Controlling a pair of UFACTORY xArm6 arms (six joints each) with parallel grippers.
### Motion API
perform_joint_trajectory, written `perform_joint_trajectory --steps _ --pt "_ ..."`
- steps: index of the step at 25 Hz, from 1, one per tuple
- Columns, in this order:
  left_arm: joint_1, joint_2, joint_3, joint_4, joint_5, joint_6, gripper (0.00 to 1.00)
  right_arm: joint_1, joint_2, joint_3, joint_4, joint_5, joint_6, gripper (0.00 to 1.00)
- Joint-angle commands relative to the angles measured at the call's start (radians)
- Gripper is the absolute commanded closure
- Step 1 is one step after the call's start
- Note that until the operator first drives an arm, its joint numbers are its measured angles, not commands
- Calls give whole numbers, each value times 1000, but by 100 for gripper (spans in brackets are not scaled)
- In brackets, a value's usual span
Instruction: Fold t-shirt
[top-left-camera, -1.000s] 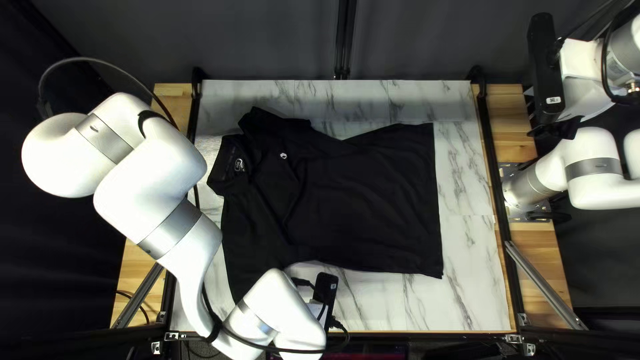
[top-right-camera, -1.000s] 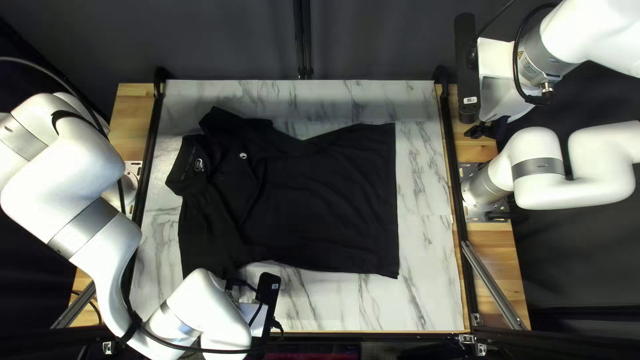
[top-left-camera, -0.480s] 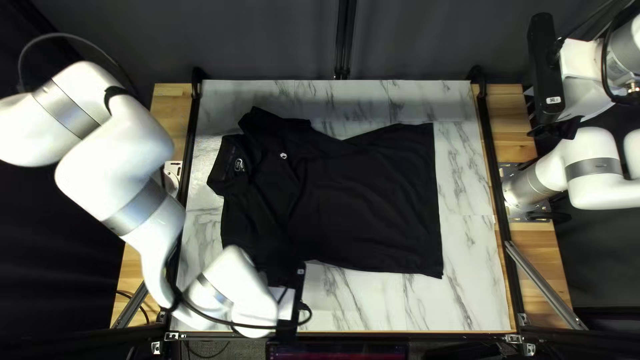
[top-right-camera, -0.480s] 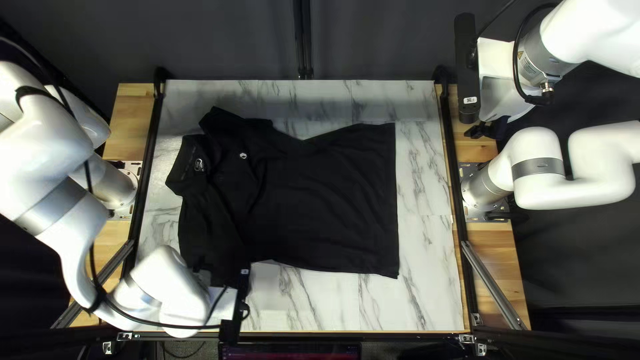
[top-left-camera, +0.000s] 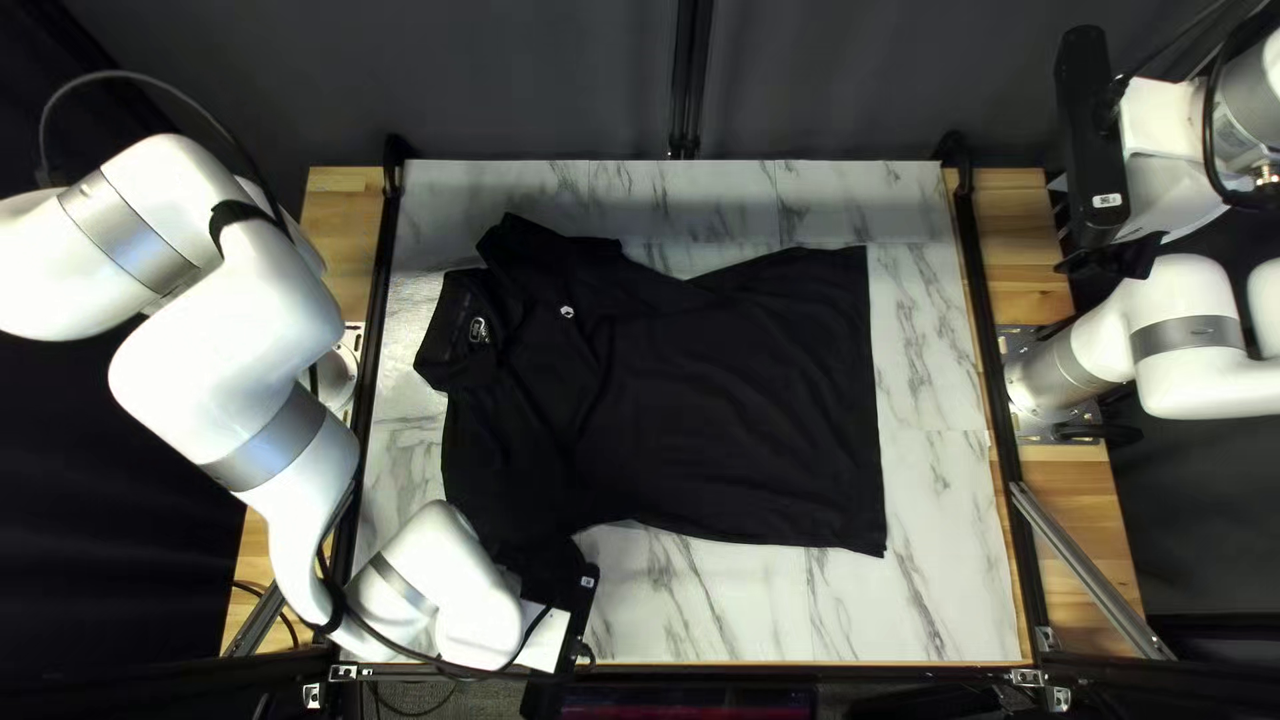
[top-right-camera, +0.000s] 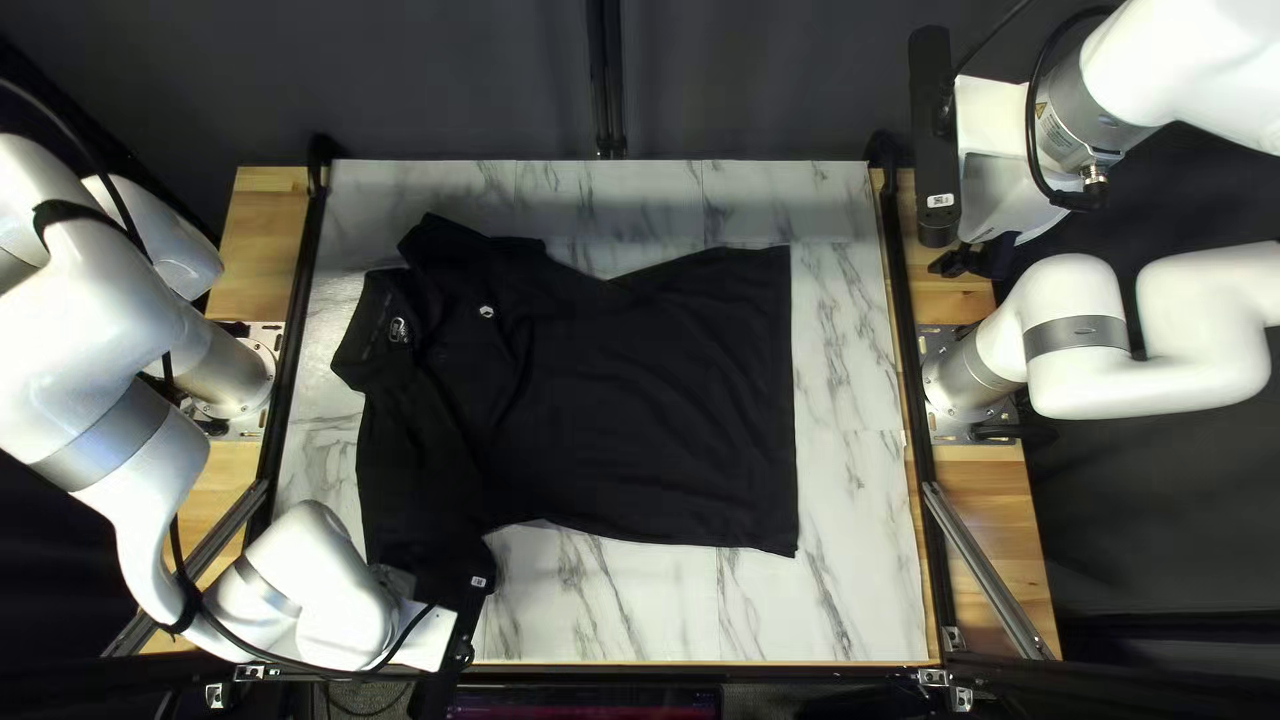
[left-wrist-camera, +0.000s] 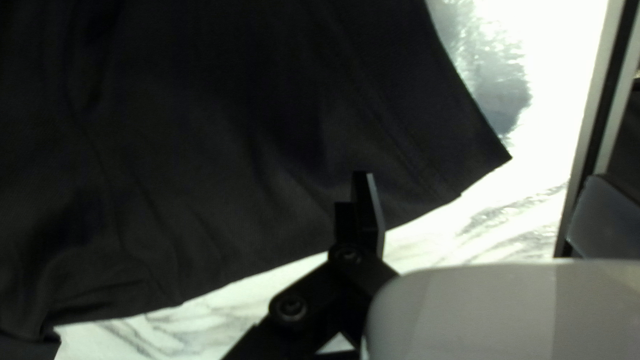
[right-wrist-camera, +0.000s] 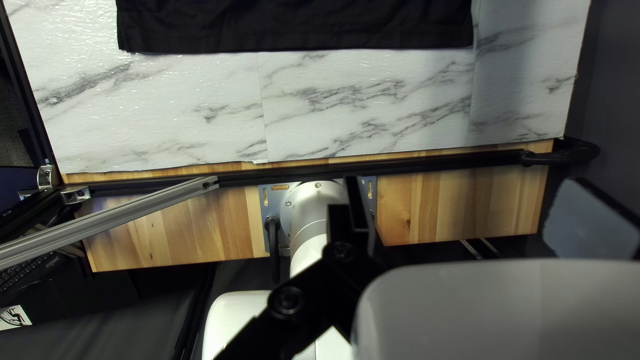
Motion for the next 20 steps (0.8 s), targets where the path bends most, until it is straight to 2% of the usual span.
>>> perform_joint_trajectory --steps 1,2,3,4,5,11,20 --pt "10 0 27 -5 -26 26 14 0 0 0 0 0 0 0" --pt "11 -1 32 -6 -29 28 34 0 0 0 0 0 0 0" --pt "13 -3 37 -6 -32 29 80 0 0 0 0 0 0 0" --pt "14 -3 42 -6 -34 29 95 0 0 0 0 0 0 0" --pt "15 -3 44 -6 -35 28 100 0 0 0 0 0 0 0" --pt "14 -1 38 6 -22 8 100 0 0 0 0 0 0 0" --pt "-25 -72 -43 50 169 -61 100 0 0 0 0 0 0 0"
